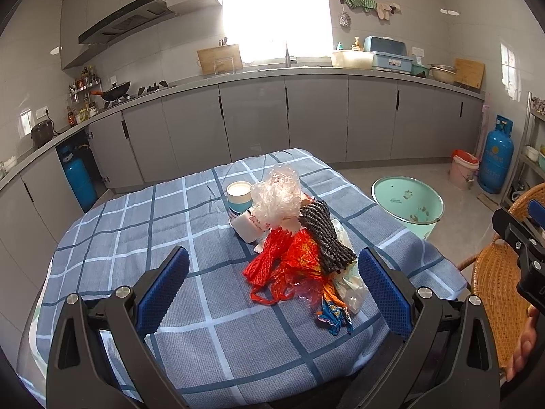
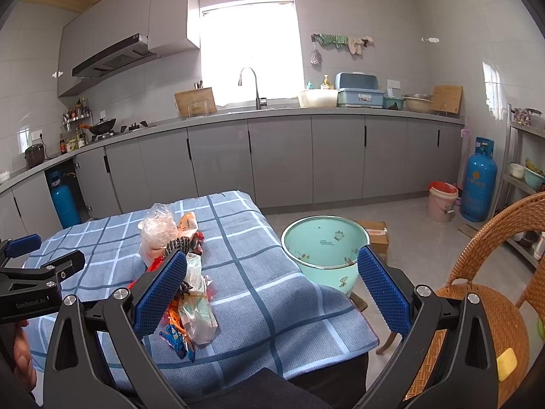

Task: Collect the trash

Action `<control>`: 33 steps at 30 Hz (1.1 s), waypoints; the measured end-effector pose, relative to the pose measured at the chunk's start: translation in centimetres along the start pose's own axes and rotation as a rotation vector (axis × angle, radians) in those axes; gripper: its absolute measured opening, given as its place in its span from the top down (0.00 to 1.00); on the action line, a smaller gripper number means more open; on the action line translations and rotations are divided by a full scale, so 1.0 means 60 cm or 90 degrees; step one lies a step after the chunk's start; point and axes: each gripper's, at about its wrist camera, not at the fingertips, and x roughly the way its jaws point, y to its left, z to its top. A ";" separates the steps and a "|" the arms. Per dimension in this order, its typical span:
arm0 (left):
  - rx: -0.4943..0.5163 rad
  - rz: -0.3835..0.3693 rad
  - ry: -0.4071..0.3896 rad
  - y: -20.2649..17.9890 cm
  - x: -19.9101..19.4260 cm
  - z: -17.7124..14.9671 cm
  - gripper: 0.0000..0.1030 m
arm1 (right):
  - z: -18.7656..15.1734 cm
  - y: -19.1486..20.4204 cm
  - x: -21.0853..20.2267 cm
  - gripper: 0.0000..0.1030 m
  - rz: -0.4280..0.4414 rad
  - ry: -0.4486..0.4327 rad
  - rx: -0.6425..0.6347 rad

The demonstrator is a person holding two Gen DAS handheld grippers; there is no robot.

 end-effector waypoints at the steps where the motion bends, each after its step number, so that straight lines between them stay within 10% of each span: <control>1: -0.001 0.001 0.000 0.001 0.001 -0.001 0.05 | 0.000 0.000 0.000 0.04 0.001 0.000 0.000; 33: -0.011 0.005 0.005 0.013 0.009 0.002 0.05 | -0.003 -0.001 0.012 0.04 0.004 0.013 0.007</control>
